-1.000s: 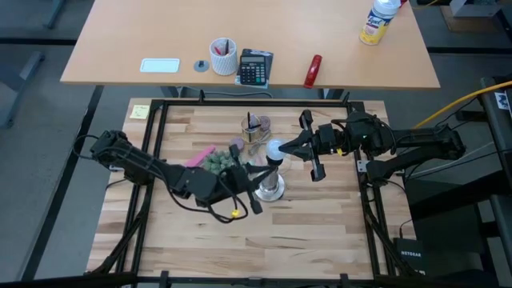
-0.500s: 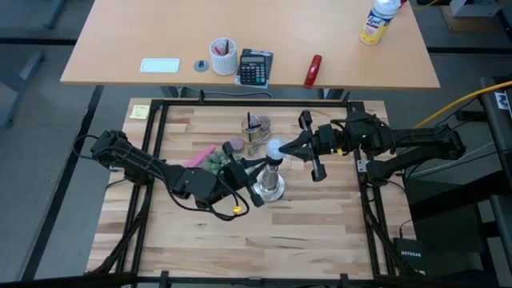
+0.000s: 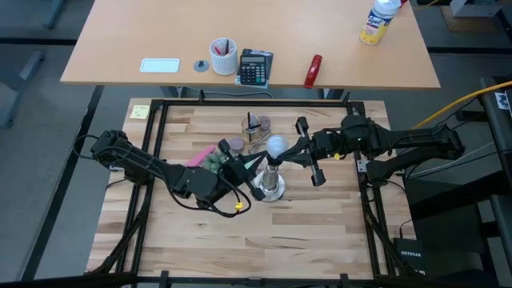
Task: Screw lightbulb
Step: Insert the lightbulb into the lamp
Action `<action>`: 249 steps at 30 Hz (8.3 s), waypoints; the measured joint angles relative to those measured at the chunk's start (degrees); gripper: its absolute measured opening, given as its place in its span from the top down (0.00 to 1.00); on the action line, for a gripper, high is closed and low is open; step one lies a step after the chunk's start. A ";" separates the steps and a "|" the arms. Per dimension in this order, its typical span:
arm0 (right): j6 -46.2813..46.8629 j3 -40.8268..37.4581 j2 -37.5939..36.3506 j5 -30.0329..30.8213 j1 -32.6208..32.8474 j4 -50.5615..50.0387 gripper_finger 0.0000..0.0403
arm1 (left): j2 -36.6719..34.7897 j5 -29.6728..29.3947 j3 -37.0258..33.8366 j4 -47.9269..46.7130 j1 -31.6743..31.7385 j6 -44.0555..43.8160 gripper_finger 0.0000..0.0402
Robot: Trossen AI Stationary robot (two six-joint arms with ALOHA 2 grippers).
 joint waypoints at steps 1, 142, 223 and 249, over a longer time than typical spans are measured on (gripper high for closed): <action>0.00 0.00 0.00 0.00 0.00 0.17 0.96 | 0.00 0.00 0.00 -0.01 -0.10 0.00 1.00; -1.75 0.15 -3.87 1.64 0.07 -13.65 0.96 | -0.07 -6.82 -0.02 -1.48 0.00 -1.39 1.00; -1.51 0.24 -5.43 0.41 0.07 -16.60 0.96 | 0.00 -3.31 -0.02 -1.44 -0.80 -0.17 1.00; -6.54 0.26 -4.13 14.05 -0.04 -8.13 0.96 | 0.00 8.59 -0.02 -1.48 -0.62 -0.18 1.00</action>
